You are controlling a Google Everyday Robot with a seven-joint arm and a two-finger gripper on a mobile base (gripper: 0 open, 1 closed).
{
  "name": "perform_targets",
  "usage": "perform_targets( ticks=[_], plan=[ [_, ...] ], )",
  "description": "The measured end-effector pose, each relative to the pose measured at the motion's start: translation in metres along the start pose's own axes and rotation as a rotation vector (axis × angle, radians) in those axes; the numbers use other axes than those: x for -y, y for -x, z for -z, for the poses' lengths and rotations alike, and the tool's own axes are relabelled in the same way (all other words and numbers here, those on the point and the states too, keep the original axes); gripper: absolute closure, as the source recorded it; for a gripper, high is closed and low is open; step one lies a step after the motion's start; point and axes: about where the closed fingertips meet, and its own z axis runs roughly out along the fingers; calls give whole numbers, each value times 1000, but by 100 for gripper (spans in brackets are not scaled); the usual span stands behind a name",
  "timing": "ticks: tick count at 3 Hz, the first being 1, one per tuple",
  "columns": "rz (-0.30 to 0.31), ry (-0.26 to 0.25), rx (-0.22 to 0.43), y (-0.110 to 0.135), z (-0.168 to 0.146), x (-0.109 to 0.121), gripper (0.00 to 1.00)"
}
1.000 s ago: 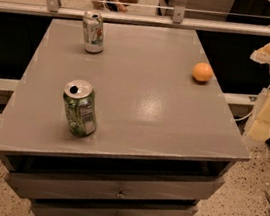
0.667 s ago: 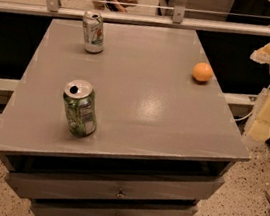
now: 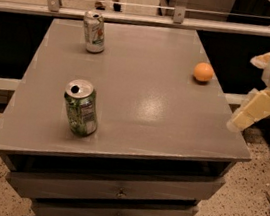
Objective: Move orange near 7up can
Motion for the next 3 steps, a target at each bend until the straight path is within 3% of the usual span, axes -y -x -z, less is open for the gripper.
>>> perform_targets(
  ticks=[1, 3],
  plan=[
    [-80, -46, 106, -12, -31, 37, 0],
    [-228, -89, 382, 22, -78, 109, 0]
  ],
)
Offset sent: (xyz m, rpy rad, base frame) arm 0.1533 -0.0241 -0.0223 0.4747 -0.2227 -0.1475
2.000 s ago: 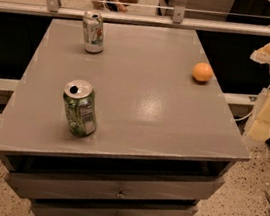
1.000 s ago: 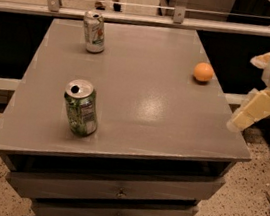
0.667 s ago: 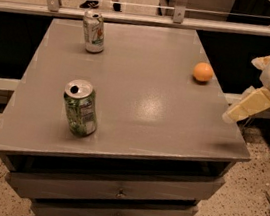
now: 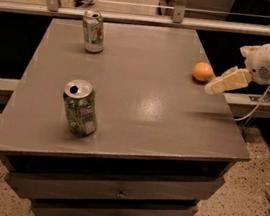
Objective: Move orange near 7up can
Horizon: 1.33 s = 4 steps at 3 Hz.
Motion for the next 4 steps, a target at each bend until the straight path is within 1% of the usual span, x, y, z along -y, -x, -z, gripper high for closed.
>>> perform_targets(
  ticks=[1, 2, 3, 4],
  plan=[
    [-68, -12, 87, 12, -35, 19, 0],
    [-148, -40, 120, 6, -70, 36, 3],
    [-188, -51, 119, -1, -86, 40, 26],
    [-206, -44, 126, 2, -82, 35, 49]
  ],
)
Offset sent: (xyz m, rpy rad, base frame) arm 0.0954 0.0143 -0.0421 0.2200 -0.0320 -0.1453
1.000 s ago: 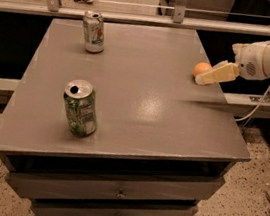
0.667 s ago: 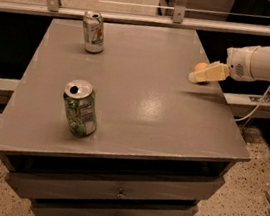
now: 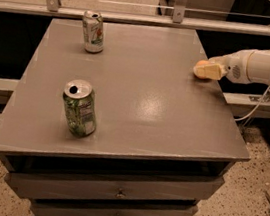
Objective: Move orange near 7up can
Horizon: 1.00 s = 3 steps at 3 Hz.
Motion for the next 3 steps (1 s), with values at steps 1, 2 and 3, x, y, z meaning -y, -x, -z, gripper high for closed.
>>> perform_targets(
  ticks=[1, 2, 3],
  plan=[
    [10, 25, 48, 26, 25, -11, 80],
    [56, 55, 131, 70, 51, -25, 100],
    [56, 55, 131, 70, 51, -25, 100]
  ],
)
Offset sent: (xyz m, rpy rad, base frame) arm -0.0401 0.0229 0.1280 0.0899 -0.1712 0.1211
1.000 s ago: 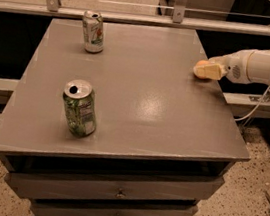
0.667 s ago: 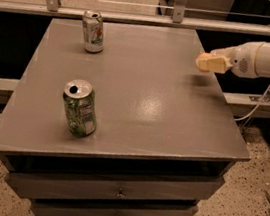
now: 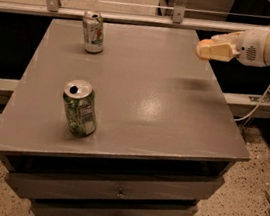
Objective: Move orange near 7up can
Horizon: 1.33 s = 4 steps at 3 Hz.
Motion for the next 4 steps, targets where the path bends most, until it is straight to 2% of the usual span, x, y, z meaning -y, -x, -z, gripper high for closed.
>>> perform_targets(
  ticks=[1, 2, 3, 4],
  plan=[
    [40, 36, 51, 21, -27, -11, 100],
    [100, 103, 127, 57, -81, -35, 100],
    [136, 163, 162, 76, -139, -59, 100],
    [150, 207, 168, 78, -186, -81, 100]
  ],
)
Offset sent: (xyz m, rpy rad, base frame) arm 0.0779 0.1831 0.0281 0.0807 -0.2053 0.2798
